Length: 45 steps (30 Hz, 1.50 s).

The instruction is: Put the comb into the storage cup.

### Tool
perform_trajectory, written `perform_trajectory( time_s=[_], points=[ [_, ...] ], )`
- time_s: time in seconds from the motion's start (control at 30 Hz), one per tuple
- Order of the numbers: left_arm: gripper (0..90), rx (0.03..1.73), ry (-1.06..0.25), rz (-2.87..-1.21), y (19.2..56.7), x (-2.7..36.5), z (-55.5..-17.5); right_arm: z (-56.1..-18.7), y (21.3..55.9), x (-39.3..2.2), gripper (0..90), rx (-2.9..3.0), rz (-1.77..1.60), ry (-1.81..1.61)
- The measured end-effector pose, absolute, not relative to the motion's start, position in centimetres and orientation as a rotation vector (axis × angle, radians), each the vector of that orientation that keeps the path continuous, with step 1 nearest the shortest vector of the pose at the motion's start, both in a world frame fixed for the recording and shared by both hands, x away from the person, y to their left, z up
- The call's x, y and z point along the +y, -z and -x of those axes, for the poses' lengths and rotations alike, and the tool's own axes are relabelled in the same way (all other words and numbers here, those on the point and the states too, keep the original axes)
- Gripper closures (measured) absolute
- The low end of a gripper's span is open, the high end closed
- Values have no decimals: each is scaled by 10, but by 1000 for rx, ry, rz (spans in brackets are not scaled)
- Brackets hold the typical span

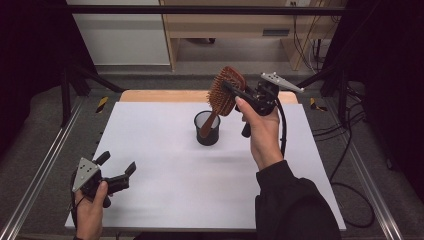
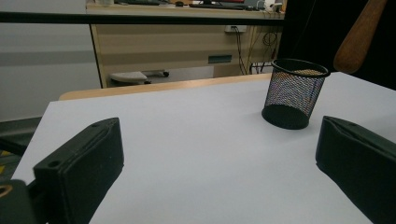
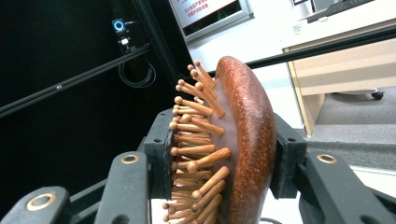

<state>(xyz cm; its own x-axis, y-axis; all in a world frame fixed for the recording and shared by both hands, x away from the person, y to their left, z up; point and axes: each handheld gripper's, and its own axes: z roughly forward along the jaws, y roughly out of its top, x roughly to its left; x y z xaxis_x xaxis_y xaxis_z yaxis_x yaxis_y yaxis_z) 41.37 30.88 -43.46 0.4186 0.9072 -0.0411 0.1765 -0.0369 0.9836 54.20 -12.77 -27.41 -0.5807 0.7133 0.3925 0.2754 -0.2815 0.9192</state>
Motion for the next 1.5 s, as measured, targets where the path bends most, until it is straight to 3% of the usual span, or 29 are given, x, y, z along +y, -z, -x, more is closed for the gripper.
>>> perform_trajectory(
  time_s=[0.7,1.5],
  points=[
    [17,970,-797,-1521,434,307,-415,-576,264,-115,522,1598,-1241,-1887],
    [19,993,-770,-1497,440,315,-430,-588,265,-123,520,1575,-1236,-1865]
  ],
)
